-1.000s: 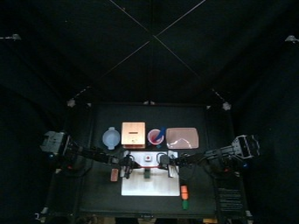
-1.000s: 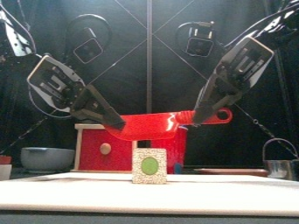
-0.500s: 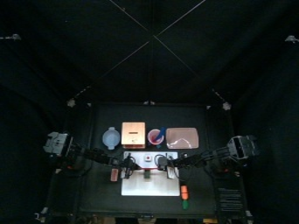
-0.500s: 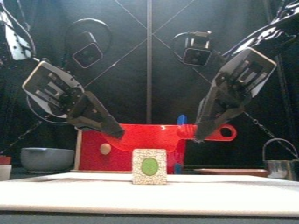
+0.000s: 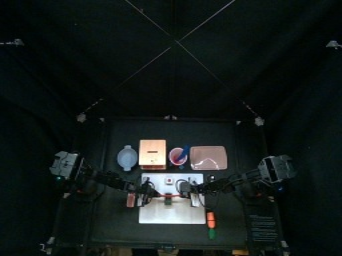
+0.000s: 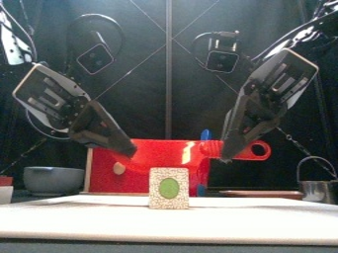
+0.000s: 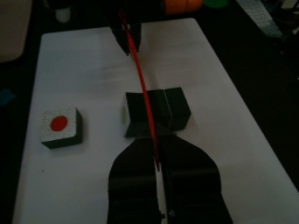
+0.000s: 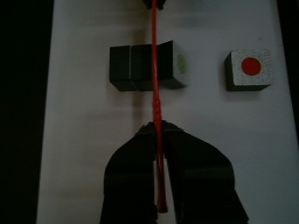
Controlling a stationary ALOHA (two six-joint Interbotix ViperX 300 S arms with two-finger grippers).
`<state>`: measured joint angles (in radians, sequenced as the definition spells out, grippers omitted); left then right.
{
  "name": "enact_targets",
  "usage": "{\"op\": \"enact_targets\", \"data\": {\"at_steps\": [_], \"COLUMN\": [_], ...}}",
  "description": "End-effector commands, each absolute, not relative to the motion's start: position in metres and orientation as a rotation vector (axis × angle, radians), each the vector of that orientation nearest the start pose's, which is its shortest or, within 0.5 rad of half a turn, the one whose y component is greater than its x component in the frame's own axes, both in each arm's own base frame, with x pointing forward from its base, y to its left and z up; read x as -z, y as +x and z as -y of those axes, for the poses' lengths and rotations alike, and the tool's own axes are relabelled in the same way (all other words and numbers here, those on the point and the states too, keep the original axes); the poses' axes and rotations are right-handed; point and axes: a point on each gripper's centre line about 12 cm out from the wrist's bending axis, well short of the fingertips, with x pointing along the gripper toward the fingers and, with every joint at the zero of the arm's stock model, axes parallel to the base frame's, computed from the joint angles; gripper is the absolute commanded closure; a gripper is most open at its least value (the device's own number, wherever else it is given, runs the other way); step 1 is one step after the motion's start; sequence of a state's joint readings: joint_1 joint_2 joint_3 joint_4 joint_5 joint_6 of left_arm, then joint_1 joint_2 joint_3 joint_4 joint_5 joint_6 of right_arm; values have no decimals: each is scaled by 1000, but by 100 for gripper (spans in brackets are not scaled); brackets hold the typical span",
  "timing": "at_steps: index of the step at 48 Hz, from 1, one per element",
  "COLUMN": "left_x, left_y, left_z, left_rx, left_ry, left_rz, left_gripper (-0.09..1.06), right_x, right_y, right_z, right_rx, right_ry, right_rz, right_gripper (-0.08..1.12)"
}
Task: Cut the sushi into 4 pieces with the knife
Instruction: Cut the sushi into 4 pieces
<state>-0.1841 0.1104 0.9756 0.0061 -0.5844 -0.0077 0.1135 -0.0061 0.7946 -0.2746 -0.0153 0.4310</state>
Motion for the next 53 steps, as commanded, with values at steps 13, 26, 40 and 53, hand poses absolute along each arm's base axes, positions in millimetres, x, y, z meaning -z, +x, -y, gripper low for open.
{"op": "enact_targets", "data": {"at_steps": [13,26,40,53], "left_x": [-73,-48,-49,-62], "left_y": [329,331,337,336], "left_z": [63,59,35,22], "left_rx": [166,153,104,88], "left_ry": [41,46,45,55], "left_rz": [-595,-670,-665,-667], "left_gripper": [81,81,81,81], "right_x": [-123,-103,-108,-124], "right_y": [358,356,353,355], "right_z": [-40,-38,-16,-8], "right_rx": [-39,-27,20,39], "right_ry": [121,119,110,99], "right_rz": [-801,-859,-863,-836], "right_gripper": [83,83,83,83]}}
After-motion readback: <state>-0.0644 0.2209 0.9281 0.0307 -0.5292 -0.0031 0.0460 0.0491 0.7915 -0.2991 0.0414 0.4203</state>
